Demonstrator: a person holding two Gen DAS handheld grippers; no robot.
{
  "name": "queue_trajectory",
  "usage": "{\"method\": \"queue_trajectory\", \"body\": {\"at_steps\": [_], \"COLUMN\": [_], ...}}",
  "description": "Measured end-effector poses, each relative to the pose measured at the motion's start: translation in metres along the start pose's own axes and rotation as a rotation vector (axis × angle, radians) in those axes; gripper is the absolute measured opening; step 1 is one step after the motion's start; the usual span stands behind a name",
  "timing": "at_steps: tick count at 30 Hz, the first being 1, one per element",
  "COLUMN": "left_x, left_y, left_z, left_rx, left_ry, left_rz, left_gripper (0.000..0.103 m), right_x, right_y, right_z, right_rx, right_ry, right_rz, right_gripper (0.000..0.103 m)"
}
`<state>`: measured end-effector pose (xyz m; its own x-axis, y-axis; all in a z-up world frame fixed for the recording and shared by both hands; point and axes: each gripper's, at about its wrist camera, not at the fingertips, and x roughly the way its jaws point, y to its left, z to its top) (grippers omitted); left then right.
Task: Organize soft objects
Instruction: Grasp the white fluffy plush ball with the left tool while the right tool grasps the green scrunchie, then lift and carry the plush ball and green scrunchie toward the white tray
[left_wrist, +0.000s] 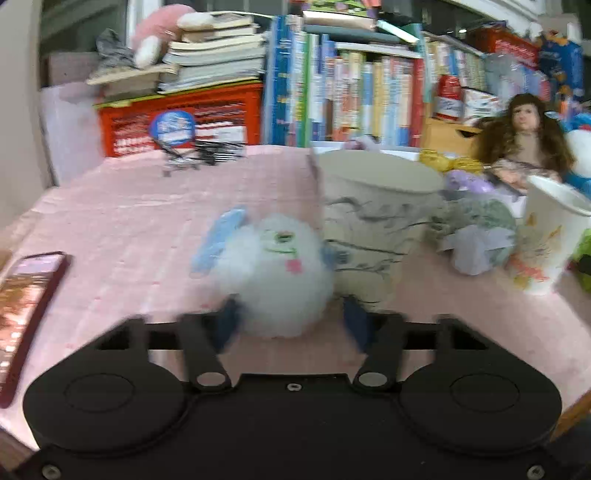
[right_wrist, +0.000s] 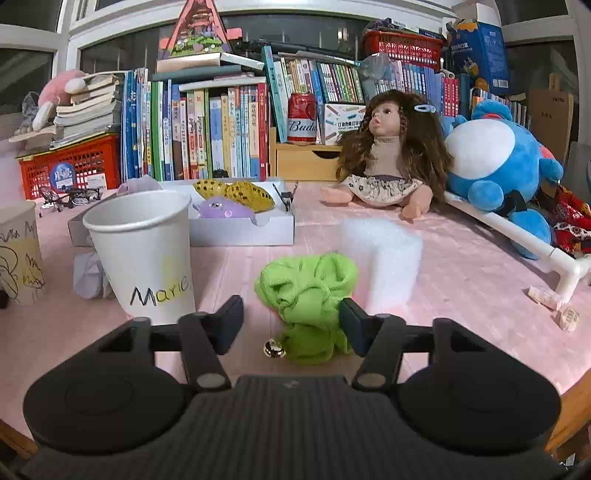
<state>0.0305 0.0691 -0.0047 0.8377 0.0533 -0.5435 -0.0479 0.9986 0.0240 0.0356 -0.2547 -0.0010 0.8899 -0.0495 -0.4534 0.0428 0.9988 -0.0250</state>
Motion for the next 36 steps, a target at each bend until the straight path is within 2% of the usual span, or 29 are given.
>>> {"method": "queue_trajectory", "body": {"at_steps": [1,3,11,15,17,18,19,20,21,22,24,29,36], "left_x": [0.0,-0.002,-0.029,-0.043,-0.049,-0.052,-0.054,-0.056,-0.056,-0.056,-0.051,-0.036,-0.018], "left_y": [0.001,0.005,0.003,0.003,0.003,0.002,0.002,0.002,0.001,-0.001,-0.004,-0.004,0.003], "left_z": [0.0,0.001,-0.005,-0.01,-0.012,-0.012,-0.013,-0.013,-0.013,-0.012,-0.011,-0.007,-0.009], "left_rx": [0.006,0.0,0.044,0.058,0.064,0.064,0.062,0.06,0.062,0.067,0.075,0.012,-0.11], "left_ry": [-0.002,0.007,0.01,0.023,0.016,0.007,-0.008,-0.026,-0.046,-0.056,-0.061,-0.067,-0.043], "left_rz": [0.0,-0.018,-0.05,-0.078,-0.086,-0.089,-0.088,-0.085,-0.078,-0.072,-0.059,-0.062,-0.085], "left_gripper": [0.04,0.04,0.04,0.042,0.047,0.062,0.086,0.094,0.096,0.096,0.096,0.096,0.094], "right_x": [0.0,-0.001,-0.017,-0.031,-0.038,-0.042,-0.045,-0.047,-0.048,-0.048,-0.046,-0.038,-0.025], "right_y": [0.001,0.002,0.009,0.018,0.022,0.024,0.026,0.028,0.029,0.029,0.027,0.02,0.018], "right_z": [-0.001,-0.002,-0.004,-0.009,-0.011,-0.013,-0.015,-0.015,-0.016,-0.017,-0.017,-0.017,-0.019], "right_rx": [-0.002,-0.009,-0.03,-0.051,-0.061,-0.068,-0.075,-0.081,-0.083,-0.079,-0.054,0.0,0.051], "right_ry": [0.001,0.005,0.005,0.003,-0.005,-0.013,-0.021,-0.028,-0.035,-0.04,-0.043,-0.041,-0.03], "right_rz": [-0.004,-0.017,0.039,0.107,0.15,0.177,0.189,0.189,0.184,0.179,0.169,0.125,0.141], "right_gripper": [0.046,0.033,0.029,0.029,0.029,0.03,0.036,0.037,0.044,0.056,0.065,0.072,0.085]}}
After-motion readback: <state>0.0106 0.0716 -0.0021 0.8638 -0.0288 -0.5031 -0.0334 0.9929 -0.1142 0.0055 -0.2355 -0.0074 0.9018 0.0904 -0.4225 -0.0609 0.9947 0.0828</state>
